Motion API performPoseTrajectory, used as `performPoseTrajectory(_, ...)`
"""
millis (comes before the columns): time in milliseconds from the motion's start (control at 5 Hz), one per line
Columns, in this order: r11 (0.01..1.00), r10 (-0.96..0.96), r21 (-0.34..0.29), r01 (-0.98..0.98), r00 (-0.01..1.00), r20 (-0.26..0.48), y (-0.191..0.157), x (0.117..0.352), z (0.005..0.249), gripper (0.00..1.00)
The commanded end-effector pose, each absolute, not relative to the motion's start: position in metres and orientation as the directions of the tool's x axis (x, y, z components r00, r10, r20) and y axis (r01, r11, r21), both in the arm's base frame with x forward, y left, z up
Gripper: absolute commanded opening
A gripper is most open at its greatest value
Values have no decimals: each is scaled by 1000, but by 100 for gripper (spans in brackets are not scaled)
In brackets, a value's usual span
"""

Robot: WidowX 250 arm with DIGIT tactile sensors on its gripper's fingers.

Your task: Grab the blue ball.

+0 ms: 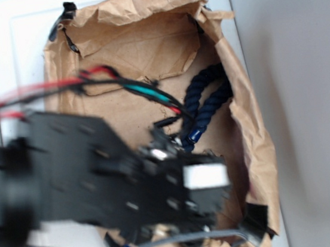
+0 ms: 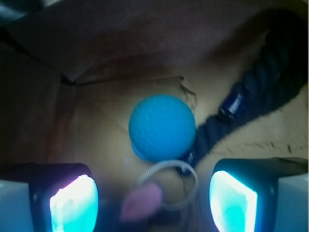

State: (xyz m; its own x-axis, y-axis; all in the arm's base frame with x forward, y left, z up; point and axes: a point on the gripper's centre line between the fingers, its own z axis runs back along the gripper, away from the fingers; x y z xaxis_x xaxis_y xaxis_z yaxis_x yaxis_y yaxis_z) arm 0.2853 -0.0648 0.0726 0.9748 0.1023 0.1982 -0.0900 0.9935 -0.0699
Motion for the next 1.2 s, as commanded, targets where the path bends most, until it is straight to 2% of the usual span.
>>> performPoseTrajectory(0,993,37,-116,-4,959,282,-78,313,81,100)
performPoseTrajectory(200,994,27,-111,6,955,294,-79,325,74,100)
performPoseTrajectory(400,998,25,-70,-5,956,292,-77,339,58,100)
performPoseTrajectory(600,999,25,-39,-15,961,275,-73,343,43,15)
performPoseTrajectory(800,998,35,-58,-20,961,274,-72,344,46,0)
performPoseTrajectory(1000,995,36,-95,-10,962,270,-73,345,57,0)
